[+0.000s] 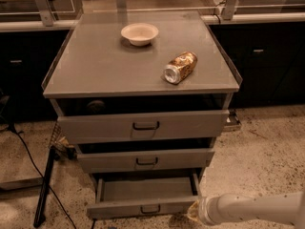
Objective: Close bottom drawer
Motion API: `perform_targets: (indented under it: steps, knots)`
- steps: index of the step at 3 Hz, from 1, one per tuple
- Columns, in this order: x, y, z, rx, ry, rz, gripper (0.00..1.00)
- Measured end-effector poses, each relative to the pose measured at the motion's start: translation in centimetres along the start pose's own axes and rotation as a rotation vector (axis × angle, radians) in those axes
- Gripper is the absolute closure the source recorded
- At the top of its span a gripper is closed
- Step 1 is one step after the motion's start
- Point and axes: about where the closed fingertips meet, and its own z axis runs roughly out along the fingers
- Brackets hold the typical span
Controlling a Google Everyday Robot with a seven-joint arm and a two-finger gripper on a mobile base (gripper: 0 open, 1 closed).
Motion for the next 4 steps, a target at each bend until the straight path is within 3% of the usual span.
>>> perform_targets:
  steps: [1,2,4]
  knots:
    - [3.0,-0.2,5.8,-0.033,0.023,0.047,1.00]
    - [3.4,-0.2,6.7,-0.025,0.026,0.033,1.00]
    - [3.9,-0.6,11.3,0.023,-0.032,-0.018,1.00]
